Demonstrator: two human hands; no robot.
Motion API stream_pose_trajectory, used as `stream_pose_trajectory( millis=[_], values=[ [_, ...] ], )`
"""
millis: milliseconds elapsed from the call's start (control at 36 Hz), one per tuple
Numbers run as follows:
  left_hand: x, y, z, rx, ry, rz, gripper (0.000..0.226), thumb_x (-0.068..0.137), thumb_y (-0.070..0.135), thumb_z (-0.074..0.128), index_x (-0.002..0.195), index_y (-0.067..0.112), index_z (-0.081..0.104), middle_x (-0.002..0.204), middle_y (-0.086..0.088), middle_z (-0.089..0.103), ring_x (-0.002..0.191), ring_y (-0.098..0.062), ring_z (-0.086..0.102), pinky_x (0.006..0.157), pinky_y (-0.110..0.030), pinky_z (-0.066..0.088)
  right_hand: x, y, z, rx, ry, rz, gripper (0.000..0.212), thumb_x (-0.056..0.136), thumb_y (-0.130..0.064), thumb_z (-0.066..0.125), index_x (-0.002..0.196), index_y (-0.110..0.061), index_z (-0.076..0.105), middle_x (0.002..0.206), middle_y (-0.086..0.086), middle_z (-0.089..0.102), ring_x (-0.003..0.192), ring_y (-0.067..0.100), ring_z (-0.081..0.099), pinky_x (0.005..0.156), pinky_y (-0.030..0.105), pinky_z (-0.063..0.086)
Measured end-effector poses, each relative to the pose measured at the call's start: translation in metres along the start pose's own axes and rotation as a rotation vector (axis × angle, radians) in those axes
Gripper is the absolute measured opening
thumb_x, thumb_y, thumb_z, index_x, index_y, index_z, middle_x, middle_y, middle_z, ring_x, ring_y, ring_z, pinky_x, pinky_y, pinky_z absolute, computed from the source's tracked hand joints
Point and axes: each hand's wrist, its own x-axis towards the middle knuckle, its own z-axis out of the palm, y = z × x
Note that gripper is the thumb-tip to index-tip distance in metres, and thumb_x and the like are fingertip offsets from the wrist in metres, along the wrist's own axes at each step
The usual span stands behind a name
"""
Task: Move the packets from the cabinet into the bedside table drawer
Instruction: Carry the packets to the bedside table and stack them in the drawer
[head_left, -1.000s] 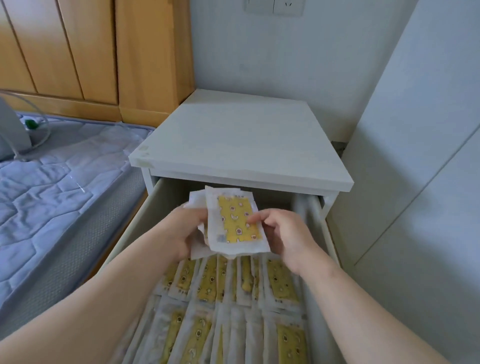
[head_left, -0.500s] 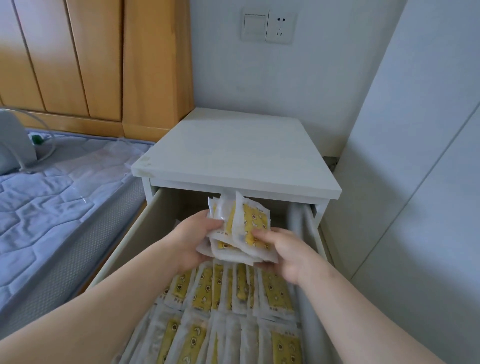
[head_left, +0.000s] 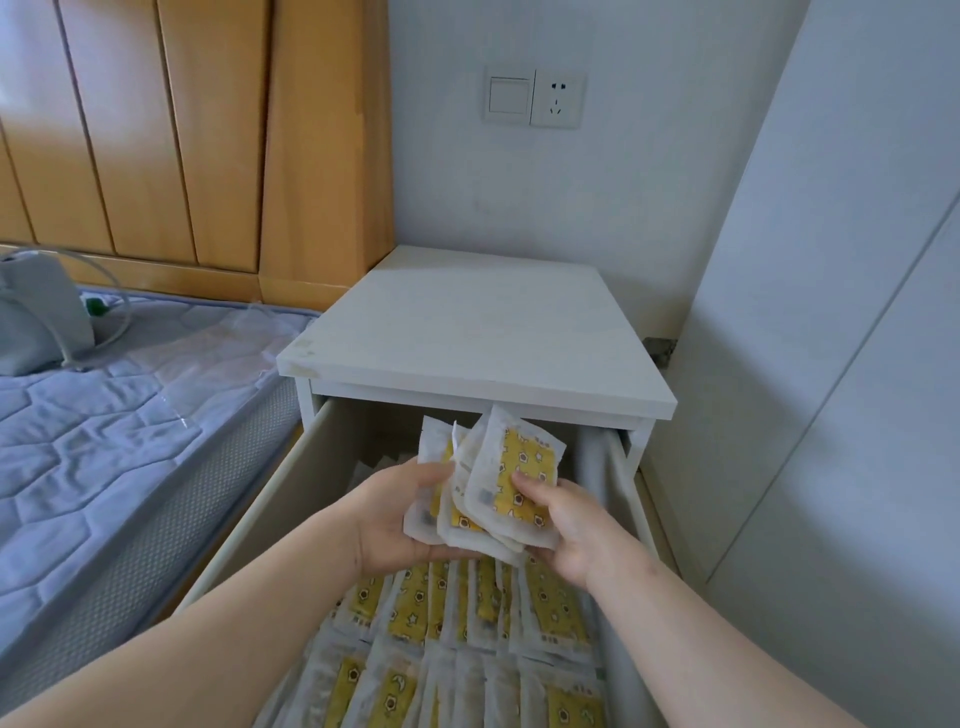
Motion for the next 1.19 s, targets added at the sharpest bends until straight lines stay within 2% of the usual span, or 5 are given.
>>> stream_pose_trajectory(
  millis=[167,472,722,889,1195],
  values=[
    [0.006,0.005,-0.001,0.133,-0.06,0.07,0.047,0.087,-0.015,0.047,0.118,0.019,0.056,0.1,-0.02,0.071,0.088,-0.04,0.069,0.064,-0.051,0.058,0.005,-0.002,-0.001,0.049,-0.032,-0.025,0.017,0.091,-0.01,0.058,0.107,-0.008,0.064,0.099,0.012,0.072,0.085,0.025,0.069,0.067,0.035,0.055],
    [0.021,0.008,-0.016,0.118,0.132,0.07,0.027,0.089,-0.001,0.057,0.112,0.013,0.06,0.093,-0.017,0.072,0.08,-0.033,0.071,0.064,-0.047,0.059,0.016,0.001,0.007,-0.086,0.111,-0.006,0.013,0.091,-0.013,0.059,0.102,-0.012,0.064,0.104,0.011,0.07,0.095,0.026,0.065,0.073,0.036,0.051],
    [0.064,0.02,-0.025,0.244,0.223,0.133,0.024,0.088,-0.01,0.052,0.104,0.006,0.061,0.103,-0.019,0.068,0.101,-0.035,0.064,0.092,-0.048,0.051,0.043,-0.01,0.002,-0.124,0.134,-0.041,0.017,0.091,-0.003,0.057,0.106,-0.01,0.062,0.099,0.011,0.069,0.089,0.025,0.065,0.07,0.034,0.052],
    [0.106,0.025,-0.022,0.43,0.352,0.174,0.025,0.087,-0.013,0.048,0.101,0.008,0.053,0.096,-0.015,0.062,0.085,-0.027,0.063,0.063,-0.034,0.054,0.074,-0.015,-0.005,-0.219,0.253,-0.032,0.008,0.09,-0.011,0.061,0.097,-0.014,0.058,0.098,0.01,0.066,0.097,0.028,0.063,0.092,0.044,0.05],
    [0.175,0.005,-0.019,0.858,0.631,0.246,0.041,0.093,0.0,0.044,0.132,-0.007,0.037,0.128,-0.027,0.05,0.114,-0.04,0.053,0.093,-0.043,0.047,0.128,-0.01,-0.02,-0.473,0.478,-0.094,0.04,0.092,-0.003,0.048,0.131,-0.008,0.043,0.117,0.013,0.055,0.088,0.021,0.052,0.066,0.027,0.043]
  ],
)
